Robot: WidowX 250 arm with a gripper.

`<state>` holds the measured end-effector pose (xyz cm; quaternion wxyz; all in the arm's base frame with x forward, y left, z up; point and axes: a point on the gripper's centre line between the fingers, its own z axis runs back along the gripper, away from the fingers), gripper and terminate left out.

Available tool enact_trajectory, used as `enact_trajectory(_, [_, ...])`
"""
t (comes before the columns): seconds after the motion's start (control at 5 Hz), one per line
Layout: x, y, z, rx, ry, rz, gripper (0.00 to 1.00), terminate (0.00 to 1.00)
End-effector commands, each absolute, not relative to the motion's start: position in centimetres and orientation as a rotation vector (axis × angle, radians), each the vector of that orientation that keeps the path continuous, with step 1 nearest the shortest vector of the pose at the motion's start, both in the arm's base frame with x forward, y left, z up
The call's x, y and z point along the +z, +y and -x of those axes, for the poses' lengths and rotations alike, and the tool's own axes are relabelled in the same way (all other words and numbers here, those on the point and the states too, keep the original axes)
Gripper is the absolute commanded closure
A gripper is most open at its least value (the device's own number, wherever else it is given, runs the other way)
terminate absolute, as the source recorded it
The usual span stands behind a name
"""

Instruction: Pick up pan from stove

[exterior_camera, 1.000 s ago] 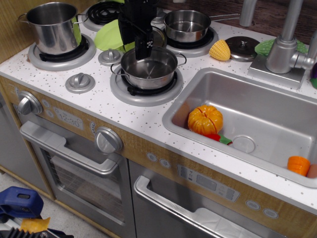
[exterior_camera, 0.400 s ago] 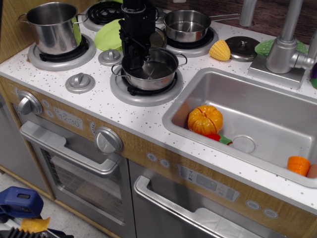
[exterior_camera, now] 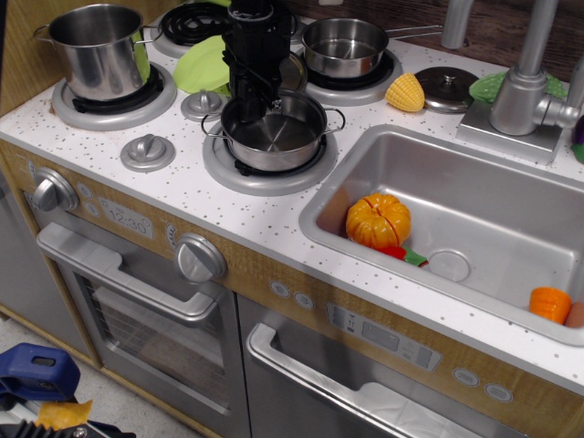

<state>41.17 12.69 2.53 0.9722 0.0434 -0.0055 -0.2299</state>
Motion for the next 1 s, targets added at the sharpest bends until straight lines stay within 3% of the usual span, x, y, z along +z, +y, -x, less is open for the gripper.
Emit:
enact_trajectory(0.0, [9.1, 12.9, -42.2, -0.445, -0.134, -0.216, 1.0, 0.0])
enact_trajectory(0.4, [14.9, 12.8, -42.7, -0.421, -0.137, -0.328, 1.0, 0.0])
enact_trajectory(0.6, [16.8, 12.8, -43.2, -0.445, -0.12, -0.337, 1.0, 0.0])
enact_trajectory(0.8, [17.4, 12.5, -43.3, -0.457, -0.118, -0.379, 1.0, 1.0])
